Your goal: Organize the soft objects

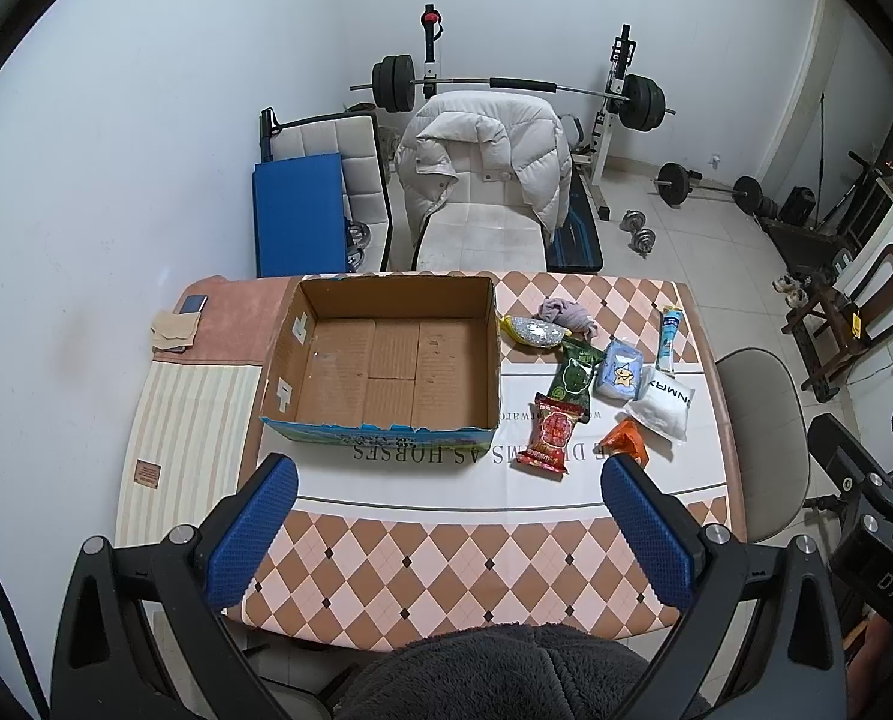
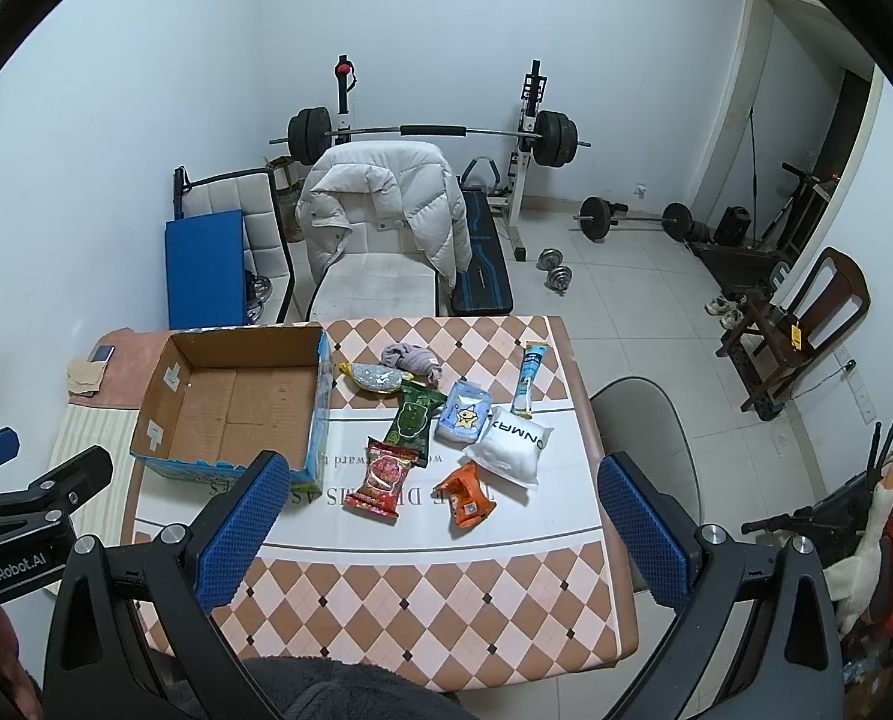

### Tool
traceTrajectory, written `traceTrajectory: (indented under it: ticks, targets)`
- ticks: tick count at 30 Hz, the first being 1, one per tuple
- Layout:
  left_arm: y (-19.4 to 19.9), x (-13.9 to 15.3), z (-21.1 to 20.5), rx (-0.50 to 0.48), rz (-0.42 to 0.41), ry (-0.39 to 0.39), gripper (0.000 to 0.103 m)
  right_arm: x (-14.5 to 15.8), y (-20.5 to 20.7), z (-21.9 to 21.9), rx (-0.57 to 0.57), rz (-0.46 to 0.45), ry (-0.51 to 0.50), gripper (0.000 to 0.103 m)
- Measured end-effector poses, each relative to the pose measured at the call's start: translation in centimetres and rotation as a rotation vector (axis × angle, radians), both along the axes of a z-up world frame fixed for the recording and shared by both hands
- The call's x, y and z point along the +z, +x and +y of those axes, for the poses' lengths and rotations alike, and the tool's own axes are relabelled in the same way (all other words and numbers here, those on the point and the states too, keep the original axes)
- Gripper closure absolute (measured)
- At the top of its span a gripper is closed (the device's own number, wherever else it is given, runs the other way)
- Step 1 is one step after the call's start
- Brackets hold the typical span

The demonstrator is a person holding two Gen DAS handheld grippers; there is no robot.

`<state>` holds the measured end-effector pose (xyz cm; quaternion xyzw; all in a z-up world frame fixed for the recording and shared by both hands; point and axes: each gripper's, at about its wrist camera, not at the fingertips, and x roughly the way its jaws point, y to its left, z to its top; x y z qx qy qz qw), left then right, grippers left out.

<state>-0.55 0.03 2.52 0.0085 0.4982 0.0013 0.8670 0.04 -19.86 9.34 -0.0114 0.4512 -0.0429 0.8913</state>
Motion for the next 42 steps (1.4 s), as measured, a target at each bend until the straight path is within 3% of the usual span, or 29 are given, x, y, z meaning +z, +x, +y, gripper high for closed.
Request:
traceTrajectory:
  ticks: [3,7,13,14,15,19,23,27,33,36,40,42]
  targets:
    - [0.2,-0.1,0.0,-0.005,0.001,0.000,0.000,-0.3,-0.1,0.1,-0.005,0.003,0.004,0.000]
    - [2.4,-0.8,-0.4,-0.021,0.006,0.002,0.000,-1.2,1.5,-1.0,-0.031,0.029,0.087,0.000]
    - [9.5,-5.2,-3.7,-0.080,0.058,0.067,0.000,-6.9,7.9,-7.1,-0.162,0.161,0.222,0.000]
    - [11.1,-6.3,-4.6,-0.100,0.080,0.073,0.000,-7.9,8.6,-8.2,-0.177,0.175,0.227,0.000]
    - [12.9,-7.8,-5.6,-0.126,0.106,0.074,0.000,-10.8,9.4,-11.2,-0.211,0.207,0.234,0.000]
    - [18.9,-14.3,-9.6,-0.205,0.234,0.079,0.000,-19.3,15.1,-15.1,-0.280,0.349,0.251,0.000]
    - [24.0,-22.0,-13.7,-0.270,0.377,0.111,0.002,-28.5,20.6,-18.0,-0.320,0.493,0.285,0.000]
    - [28.0,-30.5,-17.2,-0.315,0.542,0.139,0.012,-36.7,24.4,-19.0,-0.333,0.607,0.282,0.000]
    - [30.8,-39.4,-19.8,-0.320,0.684,0.151,0.012,-42.6,25.9,-19.5,-0.351,0.702,0.298,0.000]
    - [31.2,-42.2,-20.1,-0.311,0.733,0.129,0.014,-44.5,26.3,-19.7,-0.358,0.725,0.319,0.000]
    - [31.2,-44.1,-20.3,-0.297,0.771,0.099,0.028,-46.1,26.6,-19.6,-0.354,0.755,0.341,0.000]
    - [31.2,-44.3,-20.4,-0.288,0.775,0.063,0.047,-46.9,26.7,-19.5,-0.350,0.768,0.339,0.000]
